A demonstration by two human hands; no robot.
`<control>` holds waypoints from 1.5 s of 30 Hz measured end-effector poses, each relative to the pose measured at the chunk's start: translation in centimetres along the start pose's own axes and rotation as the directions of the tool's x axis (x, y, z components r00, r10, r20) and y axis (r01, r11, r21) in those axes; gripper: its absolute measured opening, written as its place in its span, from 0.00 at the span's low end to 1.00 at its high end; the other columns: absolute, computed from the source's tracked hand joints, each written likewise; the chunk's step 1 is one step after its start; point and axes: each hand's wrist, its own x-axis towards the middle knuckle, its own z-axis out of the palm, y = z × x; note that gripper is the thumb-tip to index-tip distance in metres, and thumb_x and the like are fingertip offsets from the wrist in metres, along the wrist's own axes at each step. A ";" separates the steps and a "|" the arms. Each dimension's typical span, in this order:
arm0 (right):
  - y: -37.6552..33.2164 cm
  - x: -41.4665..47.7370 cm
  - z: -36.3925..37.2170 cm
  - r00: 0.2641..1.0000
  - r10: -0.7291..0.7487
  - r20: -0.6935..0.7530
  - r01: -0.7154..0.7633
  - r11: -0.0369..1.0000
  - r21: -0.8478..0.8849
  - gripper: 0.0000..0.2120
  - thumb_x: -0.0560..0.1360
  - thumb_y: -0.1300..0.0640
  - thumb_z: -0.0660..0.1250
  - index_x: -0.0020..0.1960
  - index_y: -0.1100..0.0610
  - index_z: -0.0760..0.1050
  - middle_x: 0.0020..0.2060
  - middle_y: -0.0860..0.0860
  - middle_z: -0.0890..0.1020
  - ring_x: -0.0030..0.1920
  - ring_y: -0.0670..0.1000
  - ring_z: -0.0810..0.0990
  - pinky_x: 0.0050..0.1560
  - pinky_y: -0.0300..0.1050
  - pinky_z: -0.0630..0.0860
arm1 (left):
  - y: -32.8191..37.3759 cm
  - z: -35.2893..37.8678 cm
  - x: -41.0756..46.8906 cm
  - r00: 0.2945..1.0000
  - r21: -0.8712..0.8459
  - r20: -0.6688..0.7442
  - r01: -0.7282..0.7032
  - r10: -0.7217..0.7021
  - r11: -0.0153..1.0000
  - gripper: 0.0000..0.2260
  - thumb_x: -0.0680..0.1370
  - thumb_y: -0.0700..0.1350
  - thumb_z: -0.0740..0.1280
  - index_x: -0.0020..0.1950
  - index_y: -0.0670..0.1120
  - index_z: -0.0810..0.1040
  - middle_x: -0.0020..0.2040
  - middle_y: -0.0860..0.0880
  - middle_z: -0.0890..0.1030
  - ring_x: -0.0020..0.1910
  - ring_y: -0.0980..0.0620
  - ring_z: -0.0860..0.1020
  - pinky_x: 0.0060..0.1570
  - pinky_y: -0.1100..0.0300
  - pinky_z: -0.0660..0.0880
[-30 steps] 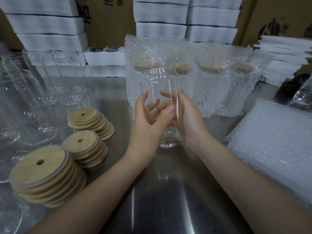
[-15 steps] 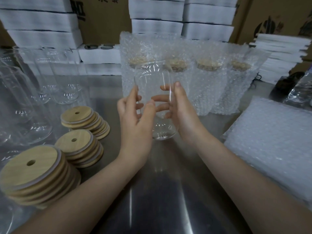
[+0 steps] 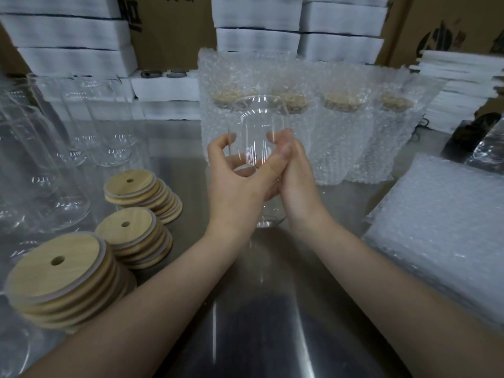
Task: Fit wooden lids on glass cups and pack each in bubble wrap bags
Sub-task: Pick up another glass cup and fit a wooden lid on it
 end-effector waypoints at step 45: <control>-0.1 0.0 -0.6 0.987 0.140 0.083 -0.144 0.988 0.052 0.19 0.83 0.42 0.52 0.54 0.51 0.78 0.38 0.53 0.79 0.37 0.53 0.76 0.35 0.45 0.70 | -0.7 -1.6 0.1 0.998 -0.205 0.005 0.069 -0.070 0.976 0.22 0.74 0.61 0.64 0.57 0.45 0.74 0.49 0.40 0.84 0.49 0.46 0.85 0.44 0.56 0.82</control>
